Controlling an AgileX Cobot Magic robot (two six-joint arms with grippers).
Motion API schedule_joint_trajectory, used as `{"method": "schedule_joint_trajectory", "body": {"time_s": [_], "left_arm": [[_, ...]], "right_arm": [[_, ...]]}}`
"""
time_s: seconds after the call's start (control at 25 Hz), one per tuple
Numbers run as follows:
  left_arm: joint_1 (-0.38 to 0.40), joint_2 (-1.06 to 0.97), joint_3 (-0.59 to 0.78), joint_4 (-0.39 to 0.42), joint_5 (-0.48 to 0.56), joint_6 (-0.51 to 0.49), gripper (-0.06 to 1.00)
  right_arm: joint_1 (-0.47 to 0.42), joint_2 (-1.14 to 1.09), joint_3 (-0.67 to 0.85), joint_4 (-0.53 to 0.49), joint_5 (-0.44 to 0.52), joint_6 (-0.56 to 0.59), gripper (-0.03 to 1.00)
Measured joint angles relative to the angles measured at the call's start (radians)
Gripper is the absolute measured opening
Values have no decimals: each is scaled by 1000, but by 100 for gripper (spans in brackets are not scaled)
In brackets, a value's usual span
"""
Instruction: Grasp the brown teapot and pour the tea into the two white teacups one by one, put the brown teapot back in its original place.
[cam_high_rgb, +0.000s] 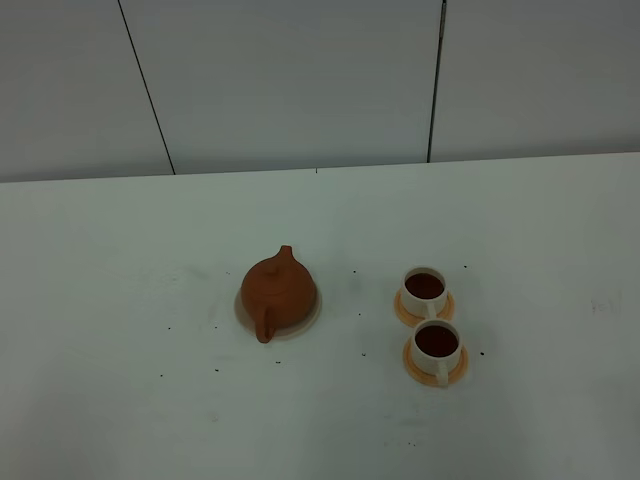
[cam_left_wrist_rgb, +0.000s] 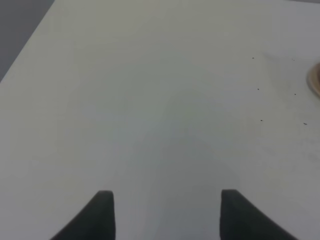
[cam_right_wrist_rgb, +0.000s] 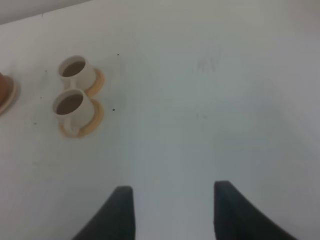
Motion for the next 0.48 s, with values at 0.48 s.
{"method": "schedule_joint_trajectory", "body": {"time_s": [0.48], "left_arm": [[0,0,0,0,0,-1,53]], "right_arm": [[0,0,0,1,0,0,36]]}}
